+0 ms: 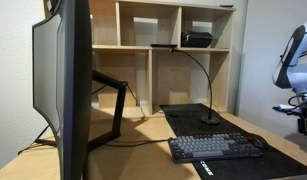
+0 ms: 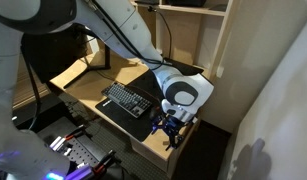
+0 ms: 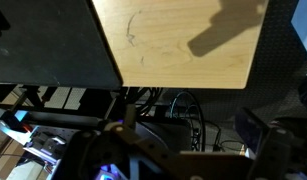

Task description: Pick up the pink can

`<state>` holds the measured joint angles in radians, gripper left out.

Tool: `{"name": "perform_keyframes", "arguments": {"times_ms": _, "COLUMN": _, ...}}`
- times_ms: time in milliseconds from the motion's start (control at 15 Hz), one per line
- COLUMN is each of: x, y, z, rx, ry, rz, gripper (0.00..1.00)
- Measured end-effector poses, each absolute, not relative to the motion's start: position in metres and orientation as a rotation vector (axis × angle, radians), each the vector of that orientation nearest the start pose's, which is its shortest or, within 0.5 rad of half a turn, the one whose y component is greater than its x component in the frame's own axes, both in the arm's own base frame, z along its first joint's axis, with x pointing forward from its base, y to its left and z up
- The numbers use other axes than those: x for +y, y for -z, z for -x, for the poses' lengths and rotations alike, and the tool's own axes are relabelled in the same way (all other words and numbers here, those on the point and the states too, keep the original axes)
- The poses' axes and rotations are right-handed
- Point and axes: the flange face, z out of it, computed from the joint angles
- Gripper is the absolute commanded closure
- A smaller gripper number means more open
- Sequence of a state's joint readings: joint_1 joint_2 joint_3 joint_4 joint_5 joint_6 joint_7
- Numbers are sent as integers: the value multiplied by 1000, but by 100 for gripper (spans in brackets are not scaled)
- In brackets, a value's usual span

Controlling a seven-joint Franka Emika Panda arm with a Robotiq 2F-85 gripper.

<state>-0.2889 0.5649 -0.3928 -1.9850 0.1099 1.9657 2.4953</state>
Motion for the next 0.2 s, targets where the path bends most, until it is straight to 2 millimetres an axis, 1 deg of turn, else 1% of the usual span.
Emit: {"name": "perform_keyframes", "arguments": {"times_ms": 200, "x": -341, "y": -167, "z": -424, "rx": 3612, "ry": -423, "rz": -195, "gripper": 0}}
